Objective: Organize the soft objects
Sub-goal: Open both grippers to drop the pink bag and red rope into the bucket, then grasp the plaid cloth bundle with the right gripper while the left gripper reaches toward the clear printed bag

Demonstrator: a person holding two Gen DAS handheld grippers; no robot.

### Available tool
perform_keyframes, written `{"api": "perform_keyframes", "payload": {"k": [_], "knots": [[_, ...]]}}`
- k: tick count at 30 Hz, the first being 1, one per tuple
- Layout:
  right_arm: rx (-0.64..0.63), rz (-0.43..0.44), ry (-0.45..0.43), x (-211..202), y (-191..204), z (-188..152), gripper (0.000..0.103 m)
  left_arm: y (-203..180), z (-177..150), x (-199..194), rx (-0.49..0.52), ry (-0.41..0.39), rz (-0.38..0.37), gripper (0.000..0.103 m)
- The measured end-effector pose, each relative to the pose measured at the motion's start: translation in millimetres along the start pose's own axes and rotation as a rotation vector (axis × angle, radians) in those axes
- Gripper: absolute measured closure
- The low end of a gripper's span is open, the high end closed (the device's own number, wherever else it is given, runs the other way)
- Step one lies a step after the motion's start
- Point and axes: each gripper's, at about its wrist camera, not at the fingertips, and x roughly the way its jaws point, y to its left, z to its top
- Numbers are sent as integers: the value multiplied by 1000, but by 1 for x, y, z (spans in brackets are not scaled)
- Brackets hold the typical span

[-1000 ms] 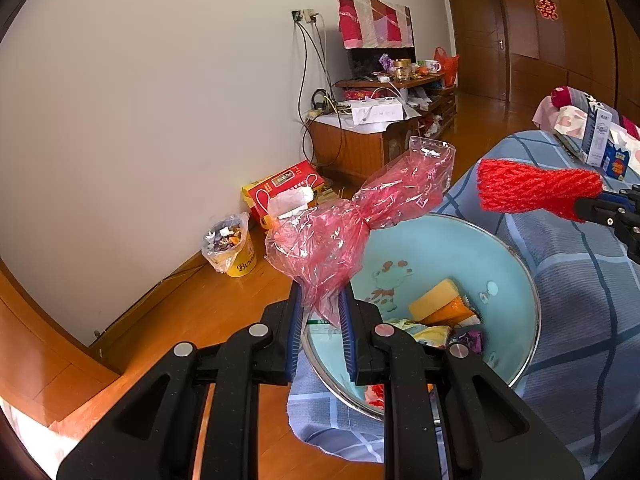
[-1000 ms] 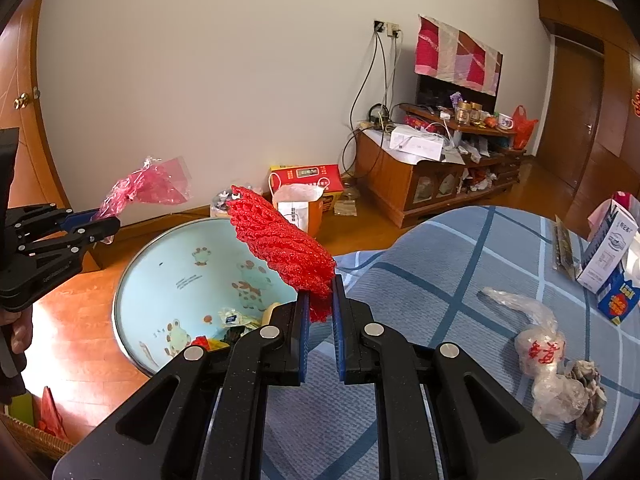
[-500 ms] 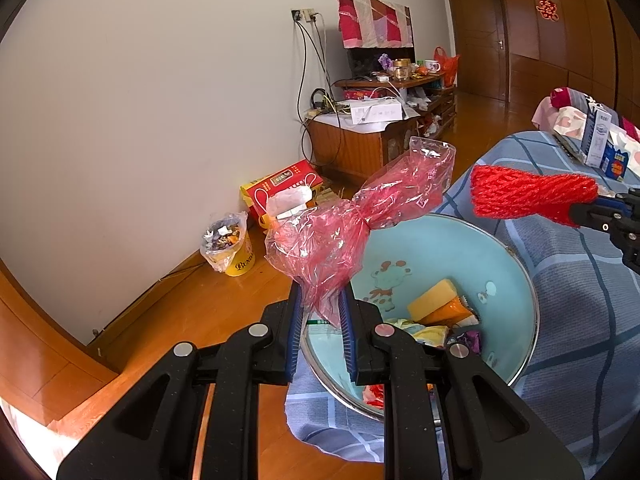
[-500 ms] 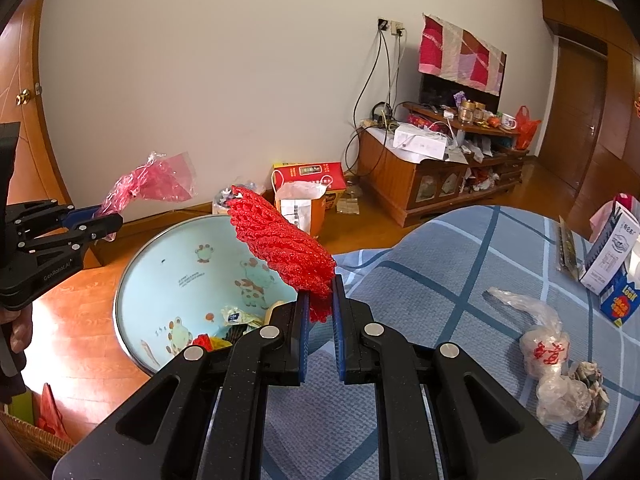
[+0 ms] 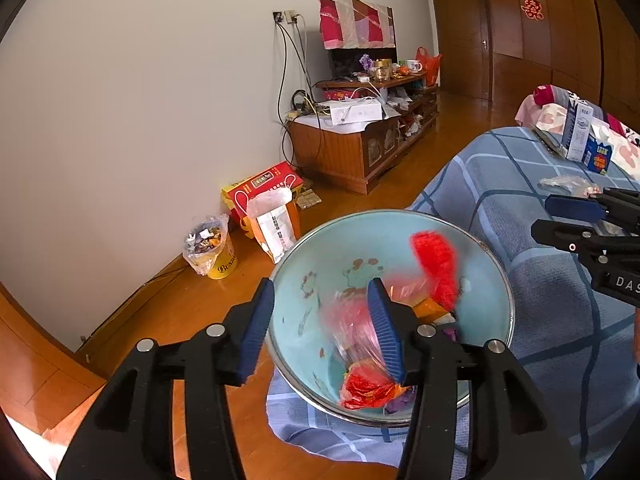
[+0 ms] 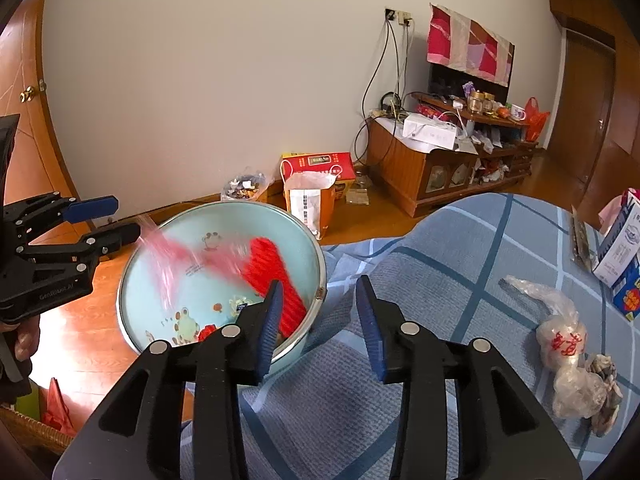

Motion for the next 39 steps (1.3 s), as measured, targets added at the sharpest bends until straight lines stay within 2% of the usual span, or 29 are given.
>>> {"api": "perform_keyframes", "payload": {"k": [8, 16, 21, 25, 30, 34, 38, 39], "knots": [[18, -5, 3, -4, -7, -7, 58, -2, -3, 5, -5, 17, 10, 31], [53, -71, -12, -30, -42, -23, 55, -29, -10, 19, 18, 63, -31, 26], [105, -179, -24, -61, -90, -45, 52, -56, -8, 24, 54, 68, -59, 25], [200, -334, -23, -90, -148, -69, 49, -78, 1, 24, 73, 48, -80, 19], [283, -449, 11, -103, -197, -86, 49, -108, 18, 28, 93, 25, -106, 19], [319, -438, 65, -93, -222, -92, 49, -127, 28, 33, 109, 12, -101, 18], [362, -383, 152, -71, -232, -98, 50, -136, 34, 38, 101, 18, -106, 17], [376, -367, 166, -70, -234, -100, 59, -137, 35, 38, 101, 18, -109, 17]]}}
